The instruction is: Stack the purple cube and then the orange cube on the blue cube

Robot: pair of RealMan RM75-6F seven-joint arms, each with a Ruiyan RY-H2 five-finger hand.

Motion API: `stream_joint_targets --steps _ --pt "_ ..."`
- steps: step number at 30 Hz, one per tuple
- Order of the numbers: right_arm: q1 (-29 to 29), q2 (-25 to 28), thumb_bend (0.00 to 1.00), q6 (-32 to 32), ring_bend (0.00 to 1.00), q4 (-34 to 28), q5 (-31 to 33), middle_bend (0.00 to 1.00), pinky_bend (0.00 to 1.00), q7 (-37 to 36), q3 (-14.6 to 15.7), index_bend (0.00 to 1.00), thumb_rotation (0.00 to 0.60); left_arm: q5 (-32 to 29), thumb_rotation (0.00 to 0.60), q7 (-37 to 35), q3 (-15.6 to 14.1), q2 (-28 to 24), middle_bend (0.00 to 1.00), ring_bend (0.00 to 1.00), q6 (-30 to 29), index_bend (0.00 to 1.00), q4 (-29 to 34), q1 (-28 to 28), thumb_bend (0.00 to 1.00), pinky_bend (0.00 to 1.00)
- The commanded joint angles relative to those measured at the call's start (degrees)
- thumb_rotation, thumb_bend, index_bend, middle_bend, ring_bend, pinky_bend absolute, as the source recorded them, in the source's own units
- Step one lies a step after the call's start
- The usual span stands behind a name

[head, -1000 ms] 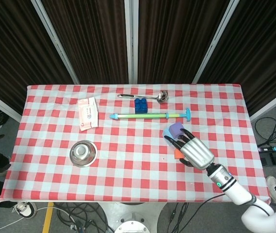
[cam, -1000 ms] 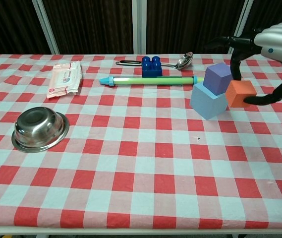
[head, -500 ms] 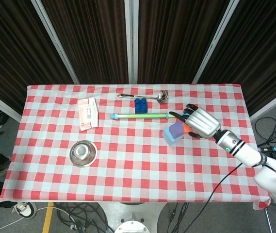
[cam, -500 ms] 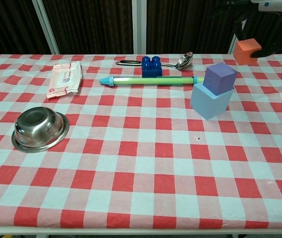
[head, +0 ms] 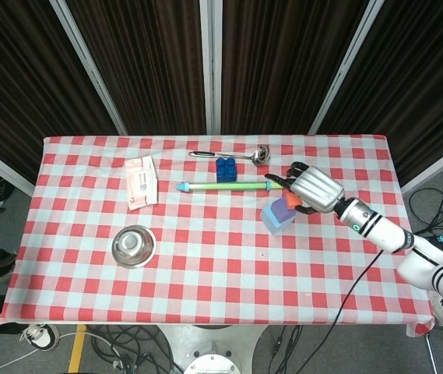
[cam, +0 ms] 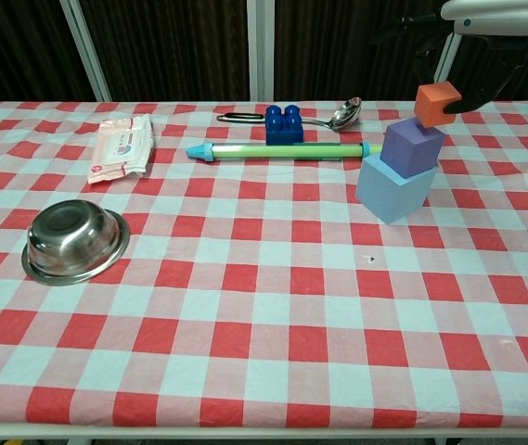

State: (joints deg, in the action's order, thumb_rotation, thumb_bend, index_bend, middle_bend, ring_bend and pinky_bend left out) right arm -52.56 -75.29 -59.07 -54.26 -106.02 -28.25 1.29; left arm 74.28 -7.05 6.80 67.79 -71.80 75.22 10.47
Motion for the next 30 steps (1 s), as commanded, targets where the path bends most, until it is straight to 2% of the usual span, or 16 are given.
stream_joint_targets --steps 1,13,30 --pt "-0.3 -1.0 0.18 -1.1 0.26 1.4 0.0 0.5 0.21 -1.1 0.8 0.0 0.6 0.0 0.6 -0.2 0.0 -0.1 0.19 0.12 0.1 0.22 -0.1 0.0 0.08 0.28" --pt "-1.4 -2.0 0.17 -3.5 0.27 4.1 -0.4 0.5 0.22 -4.0 2.7 0.0 0.6 0.2 0.6 -0.1 0.0 -0.2 0.19 0.12 0.0 0.22 0.1 0.2 0.08 0.28" --pt "-3.3 -6.7 0.15 -7.8 0.27 13.9 -2.4 0.48 0.25 -9.6 5.8 0.0 0.6 -0.2 0.6 -0.1 0.1 -0.1 0.19 0.12 -0.2 0.22 -0.3 0.2 0.08 0.28"
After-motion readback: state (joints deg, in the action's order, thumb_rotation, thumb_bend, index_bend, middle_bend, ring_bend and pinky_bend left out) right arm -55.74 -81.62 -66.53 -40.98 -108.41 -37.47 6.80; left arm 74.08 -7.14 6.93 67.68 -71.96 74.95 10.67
